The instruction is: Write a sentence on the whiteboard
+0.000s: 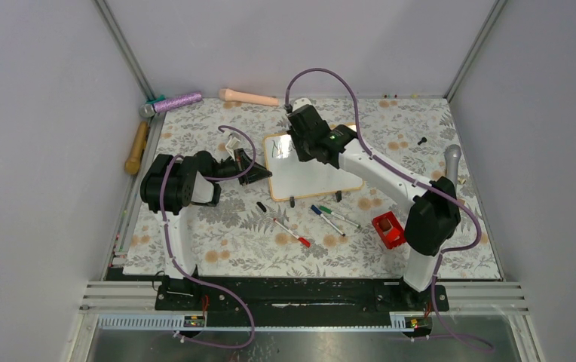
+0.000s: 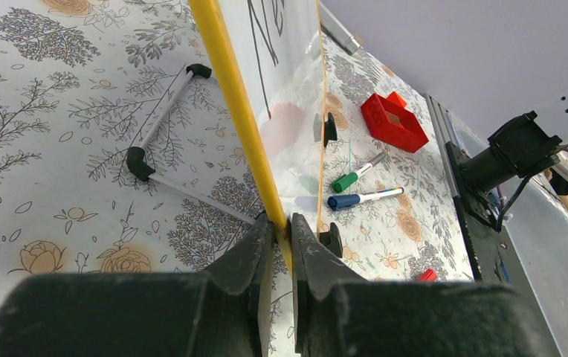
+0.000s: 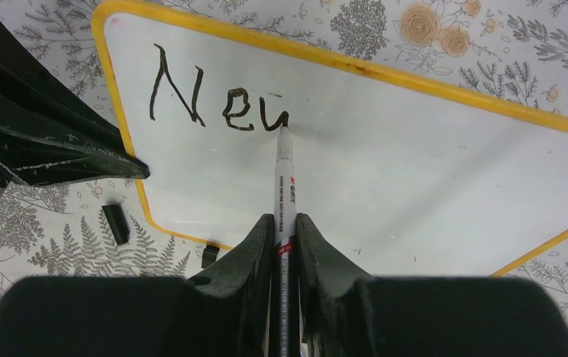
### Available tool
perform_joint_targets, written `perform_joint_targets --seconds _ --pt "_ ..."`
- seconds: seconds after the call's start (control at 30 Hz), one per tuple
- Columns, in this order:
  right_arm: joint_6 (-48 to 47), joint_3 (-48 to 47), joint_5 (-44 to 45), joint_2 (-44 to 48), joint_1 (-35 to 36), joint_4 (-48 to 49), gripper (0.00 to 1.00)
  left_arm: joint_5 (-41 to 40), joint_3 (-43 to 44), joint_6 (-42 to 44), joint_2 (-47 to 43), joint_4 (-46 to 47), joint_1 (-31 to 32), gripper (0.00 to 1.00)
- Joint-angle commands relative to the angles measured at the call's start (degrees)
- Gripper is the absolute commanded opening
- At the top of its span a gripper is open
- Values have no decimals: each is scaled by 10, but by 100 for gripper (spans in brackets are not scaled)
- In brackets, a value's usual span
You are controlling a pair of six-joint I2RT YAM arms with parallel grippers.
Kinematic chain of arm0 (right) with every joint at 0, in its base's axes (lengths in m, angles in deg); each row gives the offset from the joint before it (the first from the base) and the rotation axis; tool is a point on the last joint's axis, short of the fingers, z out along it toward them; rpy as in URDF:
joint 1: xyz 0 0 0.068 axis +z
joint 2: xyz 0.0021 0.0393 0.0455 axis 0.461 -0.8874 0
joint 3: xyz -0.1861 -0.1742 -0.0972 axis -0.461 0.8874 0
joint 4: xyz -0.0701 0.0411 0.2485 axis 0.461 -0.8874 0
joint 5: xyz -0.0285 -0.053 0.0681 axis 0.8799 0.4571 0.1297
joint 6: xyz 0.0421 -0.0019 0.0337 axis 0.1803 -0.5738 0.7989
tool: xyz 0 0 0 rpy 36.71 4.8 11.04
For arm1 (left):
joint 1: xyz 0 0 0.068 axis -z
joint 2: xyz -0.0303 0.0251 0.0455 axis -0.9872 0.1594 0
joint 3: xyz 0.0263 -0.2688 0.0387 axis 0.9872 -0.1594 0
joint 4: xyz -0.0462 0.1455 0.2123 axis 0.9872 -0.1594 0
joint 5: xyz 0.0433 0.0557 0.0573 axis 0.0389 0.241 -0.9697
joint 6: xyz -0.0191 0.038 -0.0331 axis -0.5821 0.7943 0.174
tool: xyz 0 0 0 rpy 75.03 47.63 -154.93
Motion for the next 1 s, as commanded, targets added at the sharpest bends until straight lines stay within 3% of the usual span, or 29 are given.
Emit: perform_joint_targets --seconds 0.0,0.4,0.97 --pt "3 21 10 18 -10 -1 0 43 -10 49 -3 3 10 0" --pt "4 40 14 25 -10 -1 0 43 -10 50 -2 3 10 0" --pt "-6 -31 27 -4 -18 -15 0 42 -11 50 -3 3 10 0"
